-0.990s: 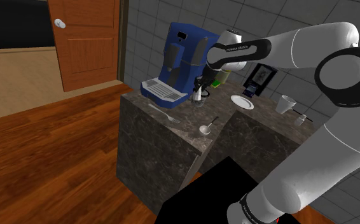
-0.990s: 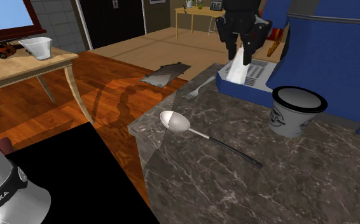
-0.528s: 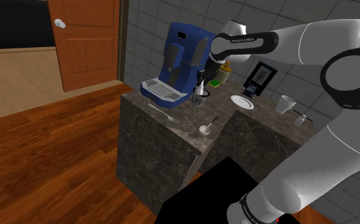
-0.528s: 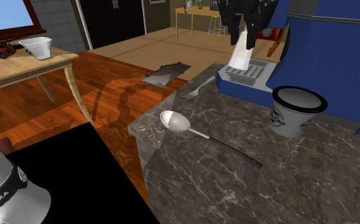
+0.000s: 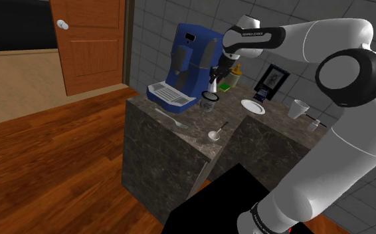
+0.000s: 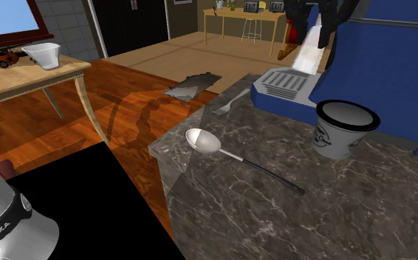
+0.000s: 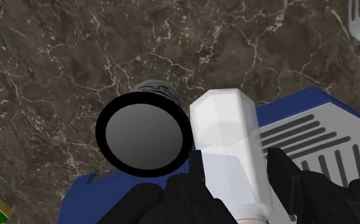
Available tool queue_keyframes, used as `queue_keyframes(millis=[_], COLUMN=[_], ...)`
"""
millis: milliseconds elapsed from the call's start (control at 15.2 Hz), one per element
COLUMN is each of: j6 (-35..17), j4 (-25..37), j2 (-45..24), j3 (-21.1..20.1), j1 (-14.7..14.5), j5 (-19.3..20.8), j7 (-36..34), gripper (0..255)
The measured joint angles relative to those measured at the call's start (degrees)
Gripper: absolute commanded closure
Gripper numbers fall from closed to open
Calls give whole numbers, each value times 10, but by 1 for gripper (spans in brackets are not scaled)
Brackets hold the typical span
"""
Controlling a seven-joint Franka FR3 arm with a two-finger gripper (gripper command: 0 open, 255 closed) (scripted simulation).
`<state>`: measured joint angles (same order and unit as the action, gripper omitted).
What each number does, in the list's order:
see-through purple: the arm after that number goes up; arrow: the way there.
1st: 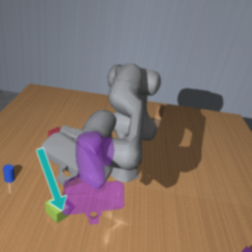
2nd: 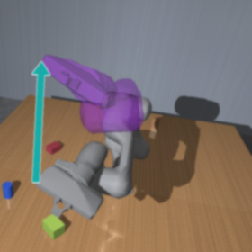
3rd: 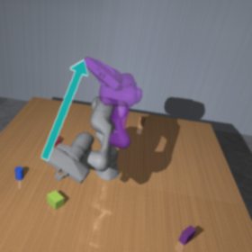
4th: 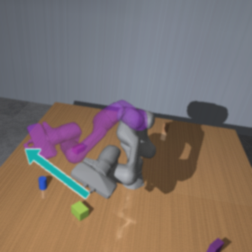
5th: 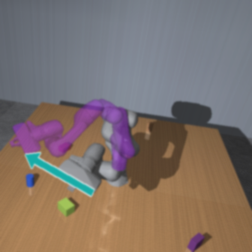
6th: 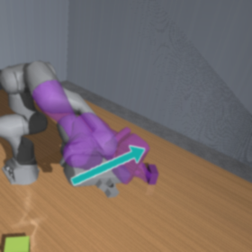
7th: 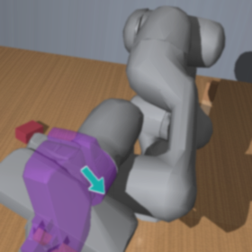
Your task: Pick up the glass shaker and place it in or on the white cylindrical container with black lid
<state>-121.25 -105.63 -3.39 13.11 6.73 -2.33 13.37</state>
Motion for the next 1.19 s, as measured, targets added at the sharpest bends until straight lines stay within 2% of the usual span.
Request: queue_keyframes(millis=[528, 726, 1188], j6=[59, 48, -2], j4=[186, 188, 145], j2=[-136, -150, -157], j3=[25, 24, 22], j1=[58, 61, 60], j5=[-57, -62, -67], j7=[90, 95, 101], gripper=[255, 255, 255])
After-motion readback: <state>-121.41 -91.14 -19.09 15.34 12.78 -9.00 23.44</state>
